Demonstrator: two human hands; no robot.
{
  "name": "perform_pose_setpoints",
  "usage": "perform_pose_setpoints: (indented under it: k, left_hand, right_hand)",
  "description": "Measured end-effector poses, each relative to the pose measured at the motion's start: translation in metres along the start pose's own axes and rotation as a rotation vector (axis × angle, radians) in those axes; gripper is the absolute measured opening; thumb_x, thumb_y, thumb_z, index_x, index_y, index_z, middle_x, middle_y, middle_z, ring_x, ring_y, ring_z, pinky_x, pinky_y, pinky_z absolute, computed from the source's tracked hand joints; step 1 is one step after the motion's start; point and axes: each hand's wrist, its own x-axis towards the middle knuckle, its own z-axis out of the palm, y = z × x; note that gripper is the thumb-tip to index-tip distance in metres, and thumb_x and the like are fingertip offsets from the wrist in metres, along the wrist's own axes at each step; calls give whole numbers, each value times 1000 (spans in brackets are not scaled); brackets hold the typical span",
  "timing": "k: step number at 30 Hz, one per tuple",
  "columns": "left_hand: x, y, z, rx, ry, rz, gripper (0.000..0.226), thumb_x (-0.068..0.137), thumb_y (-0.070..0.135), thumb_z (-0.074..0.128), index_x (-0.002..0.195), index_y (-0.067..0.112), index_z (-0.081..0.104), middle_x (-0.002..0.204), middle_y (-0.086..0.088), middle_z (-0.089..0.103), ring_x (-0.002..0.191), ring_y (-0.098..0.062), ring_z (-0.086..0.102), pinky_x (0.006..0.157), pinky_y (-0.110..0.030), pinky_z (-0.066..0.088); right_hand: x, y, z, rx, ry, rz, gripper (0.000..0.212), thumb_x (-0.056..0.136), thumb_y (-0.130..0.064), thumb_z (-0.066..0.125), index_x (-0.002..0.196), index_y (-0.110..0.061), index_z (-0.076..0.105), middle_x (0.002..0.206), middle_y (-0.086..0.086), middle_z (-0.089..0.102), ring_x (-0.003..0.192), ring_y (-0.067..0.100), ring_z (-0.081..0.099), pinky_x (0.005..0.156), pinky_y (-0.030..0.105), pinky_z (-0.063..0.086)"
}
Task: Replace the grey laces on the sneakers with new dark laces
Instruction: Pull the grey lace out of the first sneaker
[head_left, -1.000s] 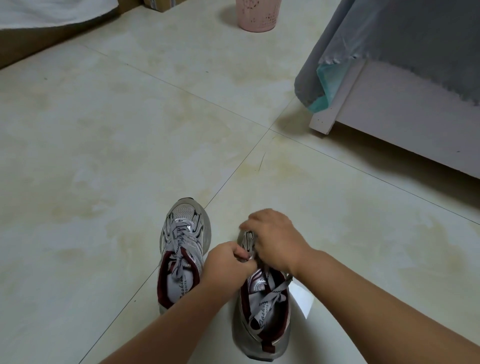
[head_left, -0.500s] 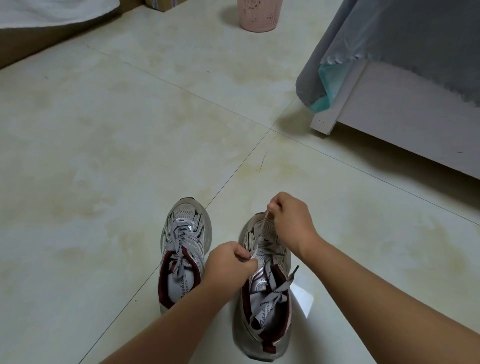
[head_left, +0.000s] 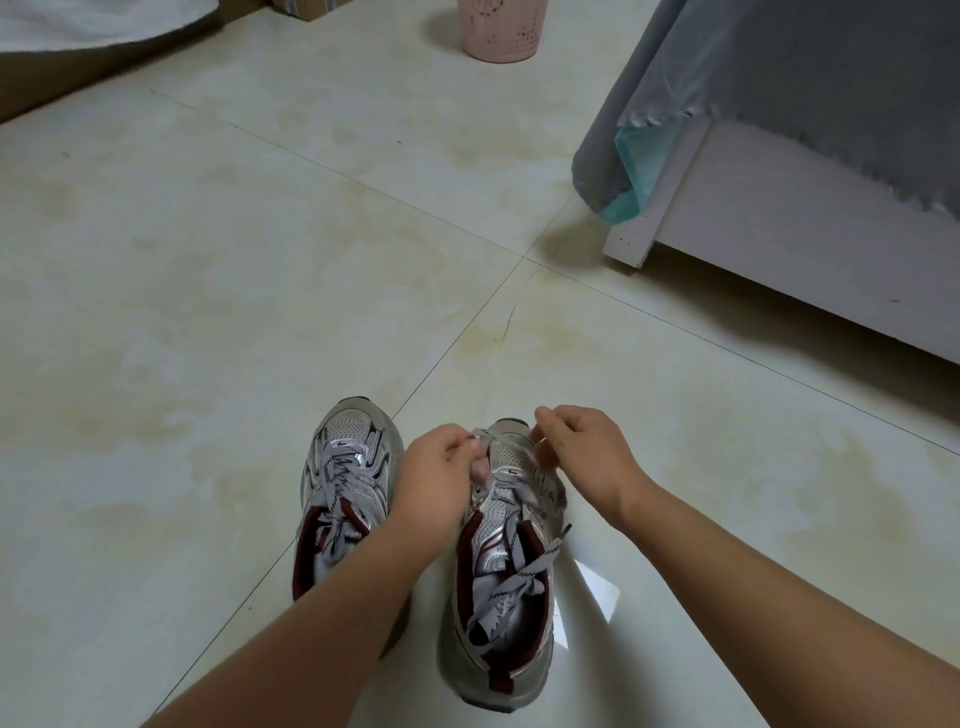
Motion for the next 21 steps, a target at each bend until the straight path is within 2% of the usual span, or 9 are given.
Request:
perform_pose_setpoints:
  k: [2, 4, 6, 8, 11, 13, 15, 18, 21]
  left_hand:
    - [1, 8, -3, -26, 27, 37, 27, 95, 6, 45, 72, 15, 56, 56, -1, 50, 52, -17, 52, 62, -32, 50]
    - [3, 19, -4, -64, 43, 71, 27, 95, 6, 45, 75, 18, 58, 56, 0, 43, 46, -10, 45, 53, -28, 51]
    - [6, 29, -4, -44, 47, 119, 27, 93, 6, 49, 73, 22, 60, 54, 1, 43, 40, -6, 39, 43, -24, 40]
    - [9, 33, -6, 80, 14, 147, 27, 89, 10, 52, 69, 26, 63, 54, 2, 49, 43, -9, 41, 47, -23, 33]
    - [9, 21, -11, 276, -51, 35, 35, 88, 18, 45, 56, 16, 59, 61, -2, 57, 55, -18, 48, 58, -29, 44]
    - [8, 6, -13, 398, -64, -49, 31, 88, 22, 47, 61, 11, 54, 64, -9, 55, 59, -19, 51, 62, -38, 52]
    - [3, -3, -11, 537, -100, -87, 21, 84, 27, 58, 70, 12, 54, 69, -5, 57, 62, -19, 53, 63, -32, 50]
    - [-3, -10, -5, 583, -139, -128, 29, 74, 36, 71, 85, 18, 51, 75, 4, 54, 70, -15, 51, 59, -27, 37]
    - [-4, -12, -3, 612, -99, -103, 20, 76, 25, 67, 87, 19, 51, 72, 6, 51, 67, -15, 49, 61, -27, 38]
  right_hand:
    - [-1, 7, -3, 70, -11, 71, 35, 96, -20, 41, 69, -8, 59, 62, 7, 60, 57, 20, 53, 67, 33, 45]
    - [-1, 14, -3, 16, -31, 104, 29, 94, -11, 45, 67, -9, 58, 59, 4, 58, 51, 18, 53, 56, 28, 46]
    - [-3, 21, 1, -71, -79, 126, 28, 91, -6, 50, 64, -11, 55, 54, 2, 55, 43, 16, 53, 45, 23, 46]
    - [-3, 24, 6, -158, -138, 142, 26, 88, -6, 58, 63, -12, 57, 52, 2, 55, 44, 16, 54, 51, 27, 52]
    - [0, 23, 13, -341, -149, 121, 21, 80, -22, 72, 63, -17, 61, 63, 2, 62, 64, 20, 60, 71, 33, 53]
    - [1, 20, 16, -480, -134, 97, 16, 77, -28, 73, 73, -14, 69, 78, 6, 68, 77, 21, 64, 70, 29, 49]
    - [-1, 18, 21, -555, -108, 85, 22, 79, -30, 71, 86, -9, 72, 86, 8, 69, 81, 24, 64, 66, 27, 47]
    - [-4, 18, 28, -597, -65, 77, 17, 82, -23, 63, 79, -6, 64, 77, 9, 60, 73, 27, 56, 58, 24, 39]
    - [-4, 17, 29, -670, -74, 17, 12, 83, -14, 54, 78, -6, 61, 81, 10, 60, 73, 26, 50, 57, 24, 37]
